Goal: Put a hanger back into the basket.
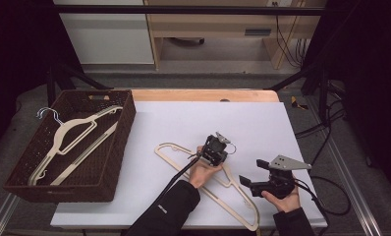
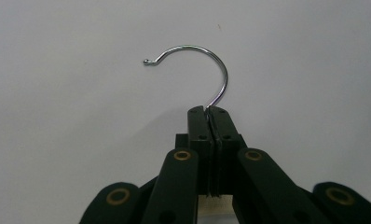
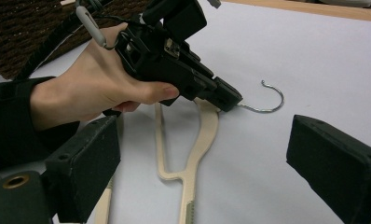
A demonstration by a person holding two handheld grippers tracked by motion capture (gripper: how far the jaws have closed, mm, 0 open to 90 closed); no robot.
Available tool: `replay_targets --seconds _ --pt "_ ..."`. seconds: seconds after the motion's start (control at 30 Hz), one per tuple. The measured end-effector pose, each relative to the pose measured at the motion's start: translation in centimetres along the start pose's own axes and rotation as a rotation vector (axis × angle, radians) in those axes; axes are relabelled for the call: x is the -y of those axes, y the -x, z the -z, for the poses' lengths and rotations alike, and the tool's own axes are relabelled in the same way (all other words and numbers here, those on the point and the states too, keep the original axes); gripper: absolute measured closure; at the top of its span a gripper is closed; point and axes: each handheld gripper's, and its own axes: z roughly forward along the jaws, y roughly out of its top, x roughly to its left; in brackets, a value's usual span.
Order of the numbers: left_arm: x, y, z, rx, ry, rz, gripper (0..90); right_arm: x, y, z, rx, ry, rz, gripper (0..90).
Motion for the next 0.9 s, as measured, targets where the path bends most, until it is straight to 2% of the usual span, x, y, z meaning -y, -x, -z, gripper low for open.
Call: replay_targets --seconds 0.1,0.2,0.27,0.37,0.43,0.53,0.6,0.67,0.73,0.77,0.8,0.9 --pt "0.0 0.0 0.2 0.002 0.004 0.006 88.7 0.0 0.0 -0.2 0.003 -0.002 -0.005 10.5" --pt "-0.1 0.2 0.8 -0.011 0.022 -0.009 88.7 0.0 0.0 -0.3 0.001 -0.004 -0.007 11.2" --pt "-0.3 0.4 1.7 -0.020 0.054 -0.021 88.7 0.1 0.0 -0.6 0.003 -0.010 -0.026 12.6" --pt "-0.4 0.6 2.4 -0.027 0.078 -0.027 88.7 0.1 0.0 -0.8 -0.002 -0.015 -0.028 13.9" --pt "-0.4 0.8 3.3 -0.031 0.102 -0.039 88.7 0.1 0.0 -1.4 -0.011 -0.018 -0.052 15.5" --pt "-0.4 0.9 3.7 -0.037 0.116 -0.047 88.7 0.1 0.0 -1.8 -0.006 -0.030 -0.068 16.7" --pt "-0.4 1.0 4.0 -0.036 0.129 -0.045 88.7 0.0 -0.1 -2.2 -0.011 -0.038 -0.081 20.4" --pt "-0.4 1.0 4.4 -0.035 0.134 -0.052 88.7 -0.1 -0.1 -2.6 -0.014 -0.045 -0.074 22.6" --pt "-0.4 1.0 4.8 -0.031 0.137 -0.055 88.7 -0.3 0.0 -3.3 -0.029 -0.048 -0.094 25.7" --pt "-0.4 1.0 4.9 -0.031 0.140 -0.057 88.7 -0.4 -0.1 -3.6 -0.023 -0.051 -0.113 26.8" --pt "-0.4 1.0 5.1 -0.029 0.144 -0.058 88.7 -0.4 -0.1 -3.8 -0.029 -0.056 -0.098 28.4" --pt "-0.3 1.0 5.5 -0.031 0.154 -0.061 88.7 -0.5 -0.3 -4.8 -0.041 -0.076 -0.099 33.7"
